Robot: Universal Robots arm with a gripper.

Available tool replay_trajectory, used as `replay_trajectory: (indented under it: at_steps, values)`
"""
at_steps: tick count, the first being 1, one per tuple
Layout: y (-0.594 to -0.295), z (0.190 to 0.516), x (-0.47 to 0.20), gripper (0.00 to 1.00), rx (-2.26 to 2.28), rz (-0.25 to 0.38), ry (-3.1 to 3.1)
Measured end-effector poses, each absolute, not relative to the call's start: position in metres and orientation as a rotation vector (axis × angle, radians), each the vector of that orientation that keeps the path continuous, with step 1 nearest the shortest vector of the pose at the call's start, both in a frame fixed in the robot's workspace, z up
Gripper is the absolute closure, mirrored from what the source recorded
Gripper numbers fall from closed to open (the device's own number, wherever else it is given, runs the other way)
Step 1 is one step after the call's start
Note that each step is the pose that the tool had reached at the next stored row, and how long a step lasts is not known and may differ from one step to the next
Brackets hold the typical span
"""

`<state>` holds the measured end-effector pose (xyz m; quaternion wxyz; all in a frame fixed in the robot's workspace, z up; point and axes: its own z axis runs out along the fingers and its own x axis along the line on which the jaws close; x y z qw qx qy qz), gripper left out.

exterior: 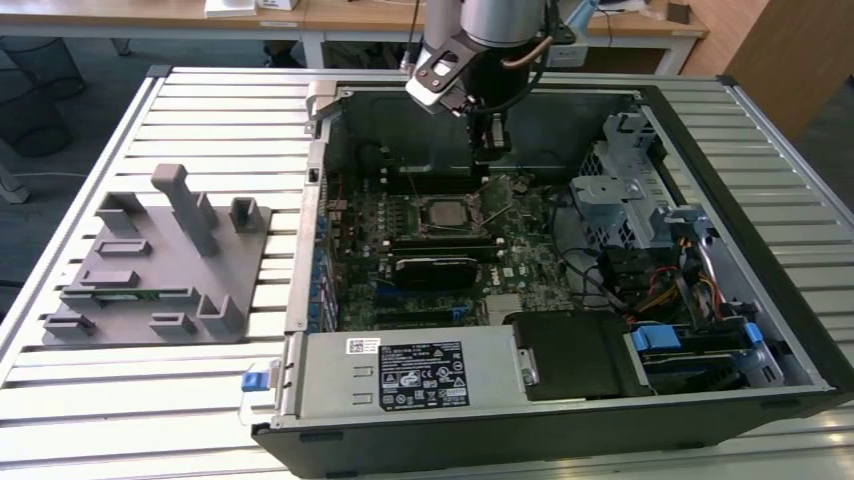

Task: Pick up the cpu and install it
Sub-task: 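Close the cpu cover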

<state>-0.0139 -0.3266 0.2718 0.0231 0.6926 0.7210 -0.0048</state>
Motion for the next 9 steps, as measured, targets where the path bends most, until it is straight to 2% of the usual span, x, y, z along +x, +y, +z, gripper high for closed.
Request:
replay_trajectory:
  at_steps: [9]
  values:
    - [-0.3264, 0.2718, -0.0137, 0.89, 2.145, -0.014, 2.233]
